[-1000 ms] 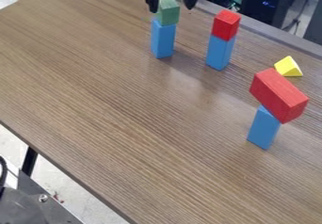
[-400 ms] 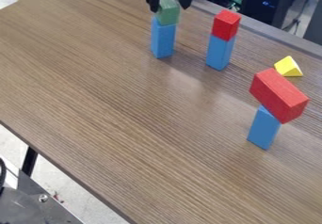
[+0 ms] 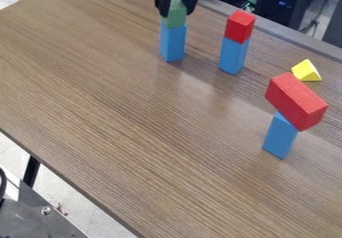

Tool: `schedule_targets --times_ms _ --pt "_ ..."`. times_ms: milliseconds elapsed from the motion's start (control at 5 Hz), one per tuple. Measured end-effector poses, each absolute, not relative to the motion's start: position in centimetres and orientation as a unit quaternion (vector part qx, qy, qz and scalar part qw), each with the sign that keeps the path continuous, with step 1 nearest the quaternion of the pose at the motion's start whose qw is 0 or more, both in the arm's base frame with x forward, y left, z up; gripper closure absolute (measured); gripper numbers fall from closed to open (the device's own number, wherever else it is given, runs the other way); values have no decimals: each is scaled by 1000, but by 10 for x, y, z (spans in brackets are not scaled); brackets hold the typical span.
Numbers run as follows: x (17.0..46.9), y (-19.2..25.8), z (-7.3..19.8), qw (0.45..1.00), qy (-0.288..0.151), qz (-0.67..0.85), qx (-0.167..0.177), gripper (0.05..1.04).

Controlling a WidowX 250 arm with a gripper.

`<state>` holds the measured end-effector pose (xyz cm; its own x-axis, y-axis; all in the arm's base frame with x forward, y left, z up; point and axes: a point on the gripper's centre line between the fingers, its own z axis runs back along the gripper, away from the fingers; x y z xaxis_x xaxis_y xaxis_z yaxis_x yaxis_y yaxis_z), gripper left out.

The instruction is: Take the green cube from the blue cube and put it on the red rectangle

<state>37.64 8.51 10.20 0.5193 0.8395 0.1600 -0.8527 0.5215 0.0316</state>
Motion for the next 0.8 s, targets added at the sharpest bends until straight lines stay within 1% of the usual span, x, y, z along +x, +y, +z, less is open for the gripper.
schedule_targets --times_ms 200,400,600,800 --pt "378 77 111 870 -69 487 35 546" --pt "384 54 162 872 -115 476 -11 546" --pt "382 15 202 884 -153 439 -42 546" --pt "372 -25 227 901 -190 386 -50 546"
